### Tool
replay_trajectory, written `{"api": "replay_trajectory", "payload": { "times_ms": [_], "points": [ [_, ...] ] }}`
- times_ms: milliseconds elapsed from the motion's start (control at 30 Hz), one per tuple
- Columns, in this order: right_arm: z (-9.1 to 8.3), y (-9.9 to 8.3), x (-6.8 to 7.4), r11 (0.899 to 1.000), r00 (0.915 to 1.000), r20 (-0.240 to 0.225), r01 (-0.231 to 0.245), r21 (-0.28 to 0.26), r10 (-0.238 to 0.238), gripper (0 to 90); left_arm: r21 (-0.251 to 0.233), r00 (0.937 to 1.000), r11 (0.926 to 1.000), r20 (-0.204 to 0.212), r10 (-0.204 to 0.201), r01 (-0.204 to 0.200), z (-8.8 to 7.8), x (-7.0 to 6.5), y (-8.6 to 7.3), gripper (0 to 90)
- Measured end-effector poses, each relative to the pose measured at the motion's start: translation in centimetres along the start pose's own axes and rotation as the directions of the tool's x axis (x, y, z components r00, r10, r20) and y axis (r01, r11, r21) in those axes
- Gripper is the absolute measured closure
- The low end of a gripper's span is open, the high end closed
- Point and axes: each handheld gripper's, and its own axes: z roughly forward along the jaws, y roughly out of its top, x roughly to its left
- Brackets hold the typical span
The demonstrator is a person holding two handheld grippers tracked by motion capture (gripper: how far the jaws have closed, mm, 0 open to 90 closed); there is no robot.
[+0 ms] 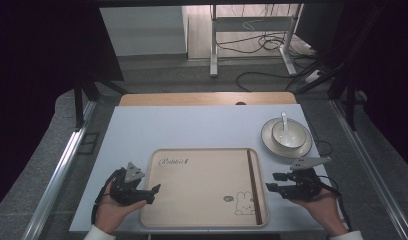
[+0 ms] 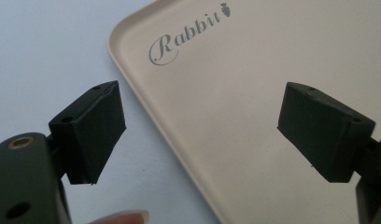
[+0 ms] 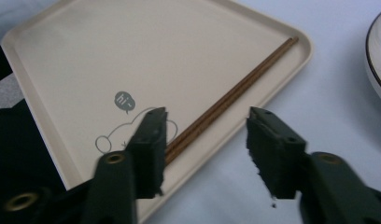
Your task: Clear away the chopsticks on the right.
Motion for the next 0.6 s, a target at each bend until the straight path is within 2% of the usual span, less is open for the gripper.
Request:
{"api": "replay_trajectory", "payload": {
  "times_ms": [33,133,367,533,600],
  "points": [
    [-0.21,-0.38,0.19,1.000,1.0000,0.009,0.003,-0.007,-0.003,40.3,-0.001,1.0000,1.0000,-0.001,-0.003,0.003,0.00,0.02,-0.03,14.8],
    [-0.17,-0.52,0.24,1.000,0.9997,0.023,0.001,-0.009,-0.001,34.9,-0.002,1.0000,1.0000,-0.002,-0.006,0.006,0.00,0.10,-0.06,14.7],
    [0.07,-0.42,0.20,1.000,0.9992,0.040,-0.005,-0.012,0.006,31.3,-0.004,0.9999,0.9999,-0.001,-0.013,0.013,0.05,0.15,-0.11,14.7],
    [-0.10,-0.42,0.25,0.999,0.9989,0.046,0.000,-0.035,0.001,29.6,-0.002,0.9999,0.9999,0.002,-0.014,0.014,0.09,0.27,-0.15,14.6],
    [-0.06,-0.41,0.37,0.999,0.9991,0.041,0.012,-0.047,-0.010,25.9,-0.002,0.9999,0.9999,0.002,-0.016,0.016,0.13,0.31,-0.13,14.6]
  ]
}}
